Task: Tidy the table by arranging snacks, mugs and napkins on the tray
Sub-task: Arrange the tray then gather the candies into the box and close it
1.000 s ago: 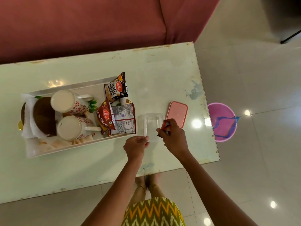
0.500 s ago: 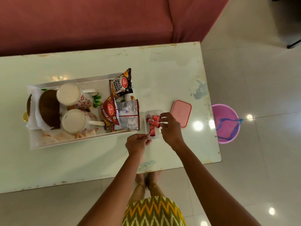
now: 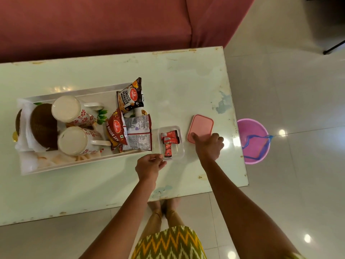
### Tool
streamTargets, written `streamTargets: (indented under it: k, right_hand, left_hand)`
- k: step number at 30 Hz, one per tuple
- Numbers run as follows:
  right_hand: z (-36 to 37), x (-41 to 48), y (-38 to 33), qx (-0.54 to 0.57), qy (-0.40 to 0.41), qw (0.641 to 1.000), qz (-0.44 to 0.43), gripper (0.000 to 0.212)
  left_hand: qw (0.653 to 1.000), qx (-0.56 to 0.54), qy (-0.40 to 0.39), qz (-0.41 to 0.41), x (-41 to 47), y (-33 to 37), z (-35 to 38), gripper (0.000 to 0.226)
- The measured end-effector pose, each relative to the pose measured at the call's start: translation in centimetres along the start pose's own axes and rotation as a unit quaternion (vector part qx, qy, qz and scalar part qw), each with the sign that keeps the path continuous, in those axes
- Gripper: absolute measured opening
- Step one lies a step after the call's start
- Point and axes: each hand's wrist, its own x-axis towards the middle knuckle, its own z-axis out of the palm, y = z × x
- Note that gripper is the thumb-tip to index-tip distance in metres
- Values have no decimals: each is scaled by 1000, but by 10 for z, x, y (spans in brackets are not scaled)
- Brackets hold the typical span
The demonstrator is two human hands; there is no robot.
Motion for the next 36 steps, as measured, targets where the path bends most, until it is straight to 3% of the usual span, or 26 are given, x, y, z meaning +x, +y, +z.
streamTargets:
  k: [3,8,12,14,15,18,21,28,32,36]
  right_hand:
    - [10,7,-10,-27,24,999,9,78]
    - [10,16,-13,36,3,998,47,80]
    - [0,8,-17,143,5,990,7,35]
    - [-6,-8,-18,155,20,986,-50,13]
    - [-9,-19,-16,150,29,984,-91,11]
    - [-13,-56,-6,104,35,961,-255,26]
    - [-3,-82,4,40,-16,943,-330,54]
    - [35,-90,3,-109,-132,927,-334,77]
    - [37,-85,2,-192,-135,905,-354,60]
    - [31,-84,12,-199,-163,877,-406,62]
  left_hand:
    - [1000,7,-1,7,1,0,0,17]
    - [1000,8,2,6,-1,1,-1,19]
    - [1000,9,-1,0,-2,2,-1,18]
    - [1000,16,3,-1,-2,1,-1,16]
    - [1000,20,5,1,-2,0,-1,16]
    - [999,38,9,8,-3,-4,-1,20]
    - [999,52,11,12,-5,-5,1,26]
    - [996,79,-4,37,-9,-1,2,32]
    - [992,112,17,53,-9,0,1,29]
    - [996,86,-7,31,-7,0,-1,30]
